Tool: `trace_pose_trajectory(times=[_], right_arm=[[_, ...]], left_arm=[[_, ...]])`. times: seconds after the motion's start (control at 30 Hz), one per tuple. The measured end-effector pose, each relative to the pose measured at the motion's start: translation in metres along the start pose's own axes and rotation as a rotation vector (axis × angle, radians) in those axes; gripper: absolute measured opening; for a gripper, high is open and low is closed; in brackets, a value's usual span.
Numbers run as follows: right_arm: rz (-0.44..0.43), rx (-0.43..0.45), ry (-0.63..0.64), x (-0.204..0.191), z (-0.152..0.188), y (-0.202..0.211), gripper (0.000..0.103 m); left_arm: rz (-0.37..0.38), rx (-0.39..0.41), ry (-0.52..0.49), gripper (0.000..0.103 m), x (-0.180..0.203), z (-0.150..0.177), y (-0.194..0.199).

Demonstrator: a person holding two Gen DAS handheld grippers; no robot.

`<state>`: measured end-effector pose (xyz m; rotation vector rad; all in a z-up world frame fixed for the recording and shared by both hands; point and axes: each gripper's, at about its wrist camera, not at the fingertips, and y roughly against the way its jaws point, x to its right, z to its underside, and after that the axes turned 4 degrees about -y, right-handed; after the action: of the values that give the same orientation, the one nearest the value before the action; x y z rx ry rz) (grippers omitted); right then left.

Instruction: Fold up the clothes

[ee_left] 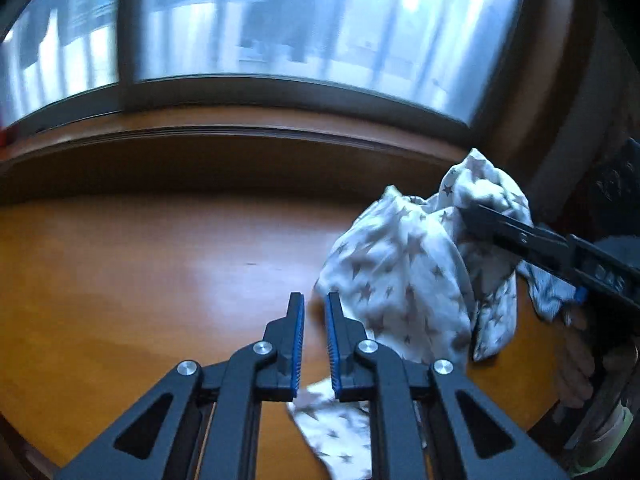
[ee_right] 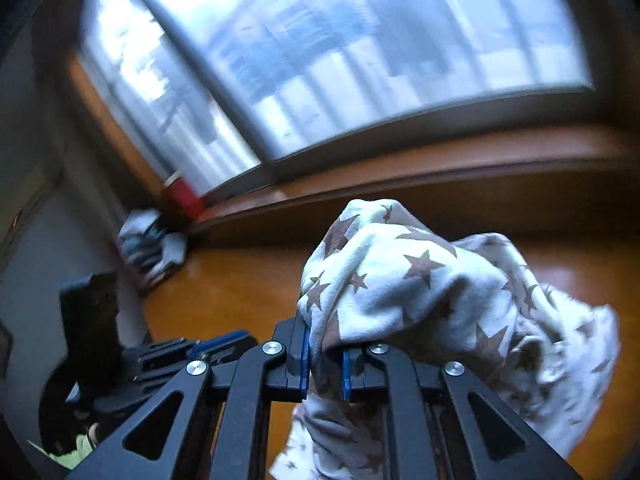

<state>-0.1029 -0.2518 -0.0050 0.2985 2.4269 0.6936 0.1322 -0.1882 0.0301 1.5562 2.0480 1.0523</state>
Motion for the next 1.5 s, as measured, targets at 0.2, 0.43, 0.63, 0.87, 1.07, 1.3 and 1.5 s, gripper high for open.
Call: trace_pose_trajectory(times=[0.2,0.43,0.63,0.87,1.07,1.3,1.5], right_arm=[[-0.040,-0.041,0.178,-0.081,-0.004,-0.054,0.012],[0.049,-0.227,0.149,-0.140,0.042,-0.158,0.019],[0.171,-0.183,0.091,-0.149,0.062,-0.149,0.039],[0.383,-0.078,-0.057,-0.113,0.079,-0.087,0.051],[0.529,-0.078,-0.186,-0.050,0.083,-0.083,0.052],[0.530,-0.115,-0.247,-0.010,0.087,-0.110,0.052],[0.486,-0.076,-0.215,-0.011,0.087,-0.114,0.024]], left_arm=[[-0.009,0.021,0.033,0.009,-0.052,0.021,0.026],[0.010,-0.053,0.014,0.032,-0.109,0.042,0.028],[0.118,-0.081,0.046,0.033,-0.160,0.044,0.018],[0.282,-0.099,-0.047,0.033,-0.148,0.008,-0.001],[0.305,-0.161,-0.184,0.033,-0.102,-0.019,-0.027],[0.277,-0.280,-0.220,0.033,-0.076,-0.020,-0.066],[0.233,-0.293,-0.188,0.031,-0.079,-0.014,-0.086]])
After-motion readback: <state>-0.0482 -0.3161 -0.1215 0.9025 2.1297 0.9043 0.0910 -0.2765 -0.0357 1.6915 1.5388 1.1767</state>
